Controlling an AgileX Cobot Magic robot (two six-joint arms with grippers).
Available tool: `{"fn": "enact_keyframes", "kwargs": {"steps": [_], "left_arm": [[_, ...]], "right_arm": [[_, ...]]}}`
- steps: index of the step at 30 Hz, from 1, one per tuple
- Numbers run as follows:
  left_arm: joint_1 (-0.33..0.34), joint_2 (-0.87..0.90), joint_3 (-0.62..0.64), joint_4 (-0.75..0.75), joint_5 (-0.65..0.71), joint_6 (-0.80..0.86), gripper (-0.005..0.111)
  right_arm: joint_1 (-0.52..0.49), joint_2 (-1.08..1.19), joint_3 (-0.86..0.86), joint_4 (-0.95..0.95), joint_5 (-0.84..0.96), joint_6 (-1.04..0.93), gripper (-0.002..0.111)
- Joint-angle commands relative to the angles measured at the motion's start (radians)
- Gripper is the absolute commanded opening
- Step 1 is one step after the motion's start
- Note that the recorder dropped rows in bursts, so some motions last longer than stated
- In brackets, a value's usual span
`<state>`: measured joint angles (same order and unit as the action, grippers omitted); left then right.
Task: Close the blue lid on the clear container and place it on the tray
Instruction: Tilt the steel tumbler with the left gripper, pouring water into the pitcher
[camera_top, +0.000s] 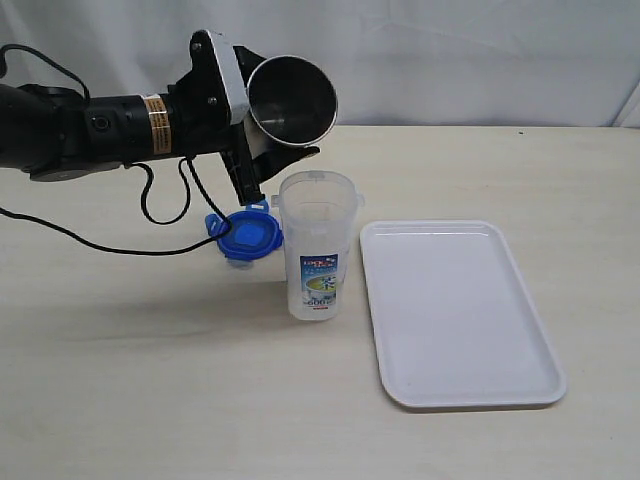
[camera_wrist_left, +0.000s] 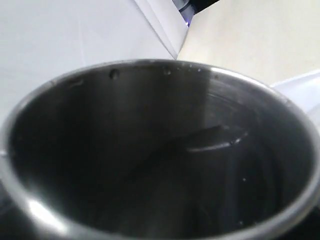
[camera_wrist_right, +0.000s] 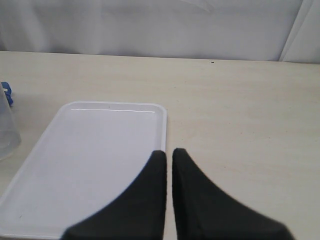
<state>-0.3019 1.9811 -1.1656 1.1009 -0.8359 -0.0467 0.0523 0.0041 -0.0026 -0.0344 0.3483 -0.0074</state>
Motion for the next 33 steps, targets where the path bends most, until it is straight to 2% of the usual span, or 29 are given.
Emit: {"fn": "enact_keyframes", "kwargs": {"steps": [1, 11, 33], "left_arm": [[-0.003, -0.018, -0.015, -0.039, -0.019, 0.081, 0.0], [-0.003, -0.018, -0.015, -0.039, -0.017, 0.334, 0.0], [-0.003, -0.018, -0.015, -0.039, -0.012, 0.439, 0.0]], "right_arm": [[-0.004, -0.004, 0.003, -0.002, -0.002, -0.003, 0.005], [-0.004, -0.004, 0.003, -0.002, -0.002, -0.003, 0.005], [-0.004, -0.004, 0.003, -0.002, -0.002, -0.003, 0.005]]}}
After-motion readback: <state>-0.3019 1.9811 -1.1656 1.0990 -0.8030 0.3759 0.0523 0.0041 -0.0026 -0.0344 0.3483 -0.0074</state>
